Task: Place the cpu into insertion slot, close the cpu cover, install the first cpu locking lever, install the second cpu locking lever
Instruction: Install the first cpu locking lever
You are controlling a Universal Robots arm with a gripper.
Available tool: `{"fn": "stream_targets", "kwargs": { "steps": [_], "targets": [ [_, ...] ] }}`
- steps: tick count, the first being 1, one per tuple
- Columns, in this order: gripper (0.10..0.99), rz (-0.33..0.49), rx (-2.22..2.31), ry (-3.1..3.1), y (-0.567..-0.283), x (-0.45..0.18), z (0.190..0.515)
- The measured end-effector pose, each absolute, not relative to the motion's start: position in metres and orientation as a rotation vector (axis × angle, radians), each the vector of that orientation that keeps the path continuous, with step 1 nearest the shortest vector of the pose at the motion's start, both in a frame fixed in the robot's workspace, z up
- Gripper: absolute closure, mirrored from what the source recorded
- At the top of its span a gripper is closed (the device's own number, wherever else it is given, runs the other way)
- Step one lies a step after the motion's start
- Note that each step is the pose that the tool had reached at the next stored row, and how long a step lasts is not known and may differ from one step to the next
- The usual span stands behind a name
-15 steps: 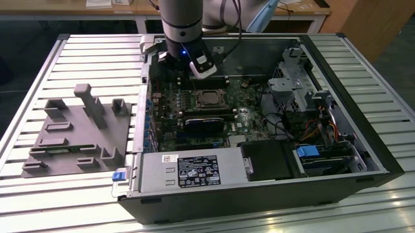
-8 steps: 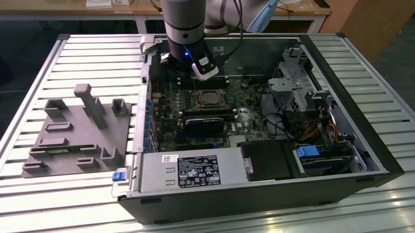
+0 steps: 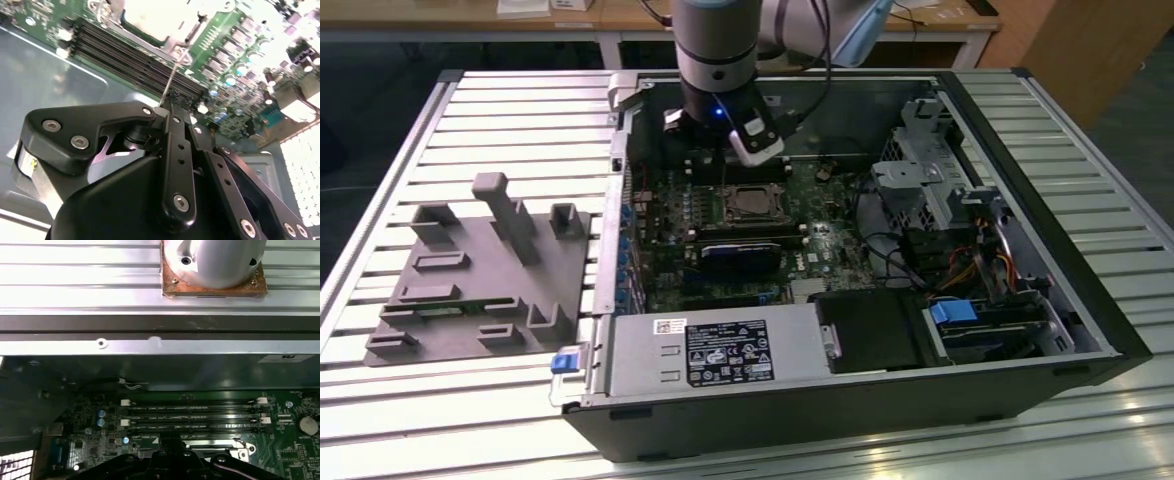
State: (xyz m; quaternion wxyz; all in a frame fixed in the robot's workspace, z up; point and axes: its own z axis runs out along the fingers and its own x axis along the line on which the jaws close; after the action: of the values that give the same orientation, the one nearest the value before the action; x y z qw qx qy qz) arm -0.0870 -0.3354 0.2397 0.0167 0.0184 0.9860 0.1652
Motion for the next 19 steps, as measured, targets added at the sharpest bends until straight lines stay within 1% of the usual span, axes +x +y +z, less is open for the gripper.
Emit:
{"fn": "stream_targets", "kwargs": {
  "steps": [13,19],
  "targets": [
    [0.984,0.513,0.064,3.064,-0.335,-0.059,0.238],
    [0.984,0.512,0.064,3.061,-0.335,-0.057,0.238]
  ]
}}
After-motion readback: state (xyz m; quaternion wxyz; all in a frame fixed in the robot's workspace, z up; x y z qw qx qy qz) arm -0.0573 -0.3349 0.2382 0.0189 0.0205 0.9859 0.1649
